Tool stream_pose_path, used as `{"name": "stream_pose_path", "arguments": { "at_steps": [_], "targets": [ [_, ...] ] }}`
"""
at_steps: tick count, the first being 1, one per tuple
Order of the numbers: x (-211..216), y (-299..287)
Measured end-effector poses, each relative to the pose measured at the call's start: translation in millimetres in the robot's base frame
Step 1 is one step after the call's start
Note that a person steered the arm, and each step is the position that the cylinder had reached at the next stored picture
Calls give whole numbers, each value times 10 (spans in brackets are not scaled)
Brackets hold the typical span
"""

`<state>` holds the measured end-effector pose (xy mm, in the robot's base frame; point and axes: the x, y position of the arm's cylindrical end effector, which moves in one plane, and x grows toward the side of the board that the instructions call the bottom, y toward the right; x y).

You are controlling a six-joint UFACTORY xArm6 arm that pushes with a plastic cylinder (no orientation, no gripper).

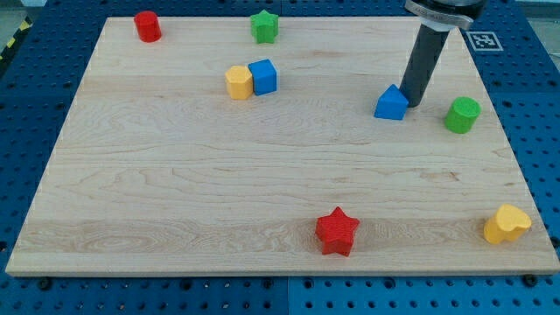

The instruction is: Push the green circle to the top right

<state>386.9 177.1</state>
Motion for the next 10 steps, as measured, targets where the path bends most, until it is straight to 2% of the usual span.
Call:
{"name": "stream_pose_path", "arguments": {
  "at_steps": [2, 4, 5, 8, 10],
  "targets": [
    [109, -10],
    [646, 104],
    [757, 268],
    [745, 604],
    [369, 663]
  ]
}}
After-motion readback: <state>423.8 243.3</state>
